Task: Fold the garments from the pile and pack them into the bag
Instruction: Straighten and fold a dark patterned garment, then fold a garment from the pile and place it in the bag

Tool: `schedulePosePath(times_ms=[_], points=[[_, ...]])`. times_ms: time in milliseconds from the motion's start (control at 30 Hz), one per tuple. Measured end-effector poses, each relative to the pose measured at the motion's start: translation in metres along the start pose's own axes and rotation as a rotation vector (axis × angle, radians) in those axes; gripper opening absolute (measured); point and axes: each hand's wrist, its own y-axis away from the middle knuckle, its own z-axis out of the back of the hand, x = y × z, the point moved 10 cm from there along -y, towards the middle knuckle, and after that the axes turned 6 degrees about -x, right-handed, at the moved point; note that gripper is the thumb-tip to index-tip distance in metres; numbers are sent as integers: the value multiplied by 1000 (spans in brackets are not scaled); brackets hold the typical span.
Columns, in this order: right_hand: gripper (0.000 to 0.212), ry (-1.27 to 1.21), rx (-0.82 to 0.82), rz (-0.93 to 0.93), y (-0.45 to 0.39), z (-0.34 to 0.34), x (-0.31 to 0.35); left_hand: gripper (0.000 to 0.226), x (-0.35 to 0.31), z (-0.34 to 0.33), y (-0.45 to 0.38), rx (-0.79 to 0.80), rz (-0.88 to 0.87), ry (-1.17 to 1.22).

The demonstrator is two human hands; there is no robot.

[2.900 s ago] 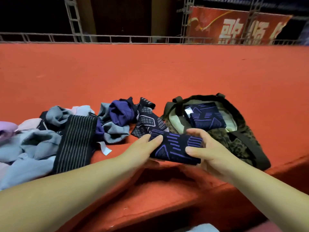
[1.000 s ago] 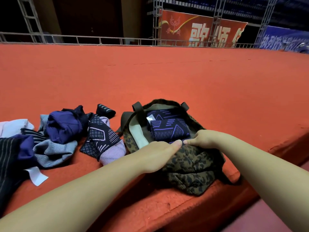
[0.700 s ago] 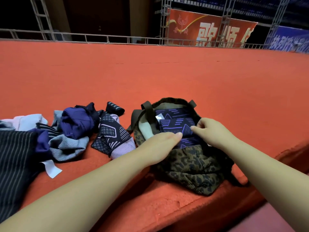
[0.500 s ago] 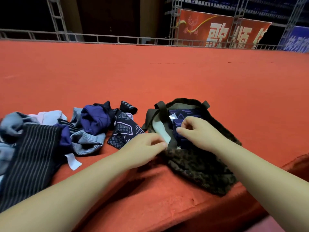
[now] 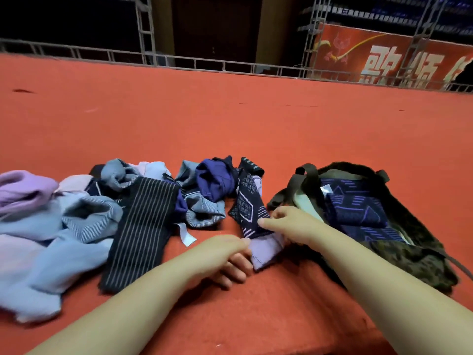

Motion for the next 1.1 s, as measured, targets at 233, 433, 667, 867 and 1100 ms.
schedulePosePath(times_ms=[233, 433, 667, 867, 1100], points=[[20, -600, 116, 14, 39, -37, 51, 51, 4, 10, 10, -46, 30, 227], [29, -1105, 167, -1, 61, -78, 84, 43, -15, 71, 15, -425, -254, 192], [32, -1265, 64, -263, 62, -121, 65, 28, 0, 91, 22, -522, -293, 344], [28, -1250, -78, -322, 58, -109, 43, 21, 20, 96, 24, -405, -260, 991], [28, -1088, -180, -258, 56, -77, 20, 28, 17, 97, 25, -366, -305, 1138]])
